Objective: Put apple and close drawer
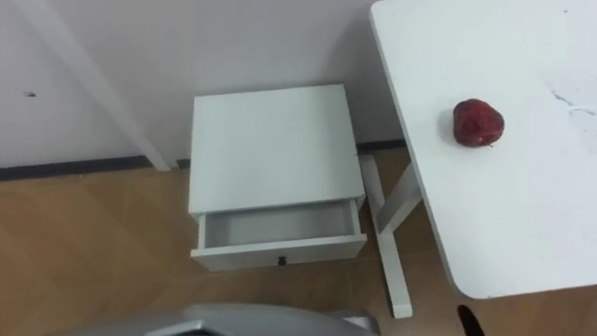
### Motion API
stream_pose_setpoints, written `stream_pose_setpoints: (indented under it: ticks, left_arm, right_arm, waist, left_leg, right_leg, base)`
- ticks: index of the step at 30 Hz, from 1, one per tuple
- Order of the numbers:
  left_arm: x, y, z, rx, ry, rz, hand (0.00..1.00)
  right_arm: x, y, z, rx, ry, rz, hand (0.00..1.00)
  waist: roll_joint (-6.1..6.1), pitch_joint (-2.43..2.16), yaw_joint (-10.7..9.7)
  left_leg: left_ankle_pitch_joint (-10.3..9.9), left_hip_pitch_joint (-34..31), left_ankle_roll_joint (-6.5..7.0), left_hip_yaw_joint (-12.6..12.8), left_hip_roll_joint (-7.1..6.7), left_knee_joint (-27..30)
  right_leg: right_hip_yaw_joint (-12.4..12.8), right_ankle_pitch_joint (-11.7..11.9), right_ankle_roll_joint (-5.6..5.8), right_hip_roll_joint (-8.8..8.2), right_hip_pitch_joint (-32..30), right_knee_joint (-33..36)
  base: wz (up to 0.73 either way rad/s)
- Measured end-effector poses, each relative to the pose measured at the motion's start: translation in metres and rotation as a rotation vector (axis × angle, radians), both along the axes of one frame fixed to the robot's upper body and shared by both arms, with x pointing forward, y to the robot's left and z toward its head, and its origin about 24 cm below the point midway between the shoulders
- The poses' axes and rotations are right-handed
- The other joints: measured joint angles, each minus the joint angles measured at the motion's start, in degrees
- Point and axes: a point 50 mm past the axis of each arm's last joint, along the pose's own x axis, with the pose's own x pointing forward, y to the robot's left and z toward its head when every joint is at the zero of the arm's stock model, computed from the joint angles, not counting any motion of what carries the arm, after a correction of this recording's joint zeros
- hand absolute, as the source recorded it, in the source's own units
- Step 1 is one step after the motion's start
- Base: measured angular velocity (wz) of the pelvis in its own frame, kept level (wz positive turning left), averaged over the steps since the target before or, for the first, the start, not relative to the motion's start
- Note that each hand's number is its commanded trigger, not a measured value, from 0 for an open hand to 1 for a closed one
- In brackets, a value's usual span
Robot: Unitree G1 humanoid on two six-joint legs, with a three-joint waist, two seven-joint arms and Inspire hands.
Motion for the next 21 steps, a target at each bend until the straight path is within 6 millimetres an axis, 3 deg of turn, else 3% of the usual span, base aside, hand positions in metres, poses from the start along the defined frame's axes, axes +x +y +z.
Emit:
stream_pose_setpoints:
  ticks: [8,11,17,21]
  left_arm:
    - [0.005,0.017,0.006,0.051,-0.035,0.001,0.00]
    - [0.007,0.023,0.009,0.070,-0.048,0.007,0.00]
    - [0.012,0.025,0.010,0.073,-0.073,-0.006,0.00]
    - [0.014,0.027,0.012,0.080,-0.089,-0.018,0.00]
  right_arm:
    - [0.007,-0.024,0.014,-0.057,0.034,-0.157,0.00]
    - [0.007,-0.034,0.019,-0.067,0.048,-0.222,0.00]
    - [0.018,-0.070,0.046,-0.191,0.031,-0.319,0.00]
    - [0.042,-0.097,0.081,-0.359,0.053,-0.293,0.00]
  waist:
    - [-0.64,-0.32,-1.2]
    - [-1.01,-0.17,-1.3]
    - [-1.24,0.02,-2.0]
    - [-1.50,0.28,-2.6]
  left_leg:
    - [0.0,-2.0,0.03,1.0,0.05,0.4]
    - [0.0,-2.0,0.04,1.4,0.06,0.4]
    - [0.1,-1.6,0.12,2.1,0.16,0.3]
    - [0.1,-2.1,0.21,2.4,0.10,0.1]
  right_leg:
    - [1.4,-0.1,0.09,-0.04,-2.4,1.1]
    - [1.4,-0.1,0.10,-0.05,-3.0,1.6]
    - [2.1,-0.1,0.11,-0.03,-3.1,1.8]
    - [3.0,-0.2,0.32,0.16,-4.2,1.5]
  base:
    - [-0.05]
    - [-0.06]
    - [-0.06]
    - [-0.07]
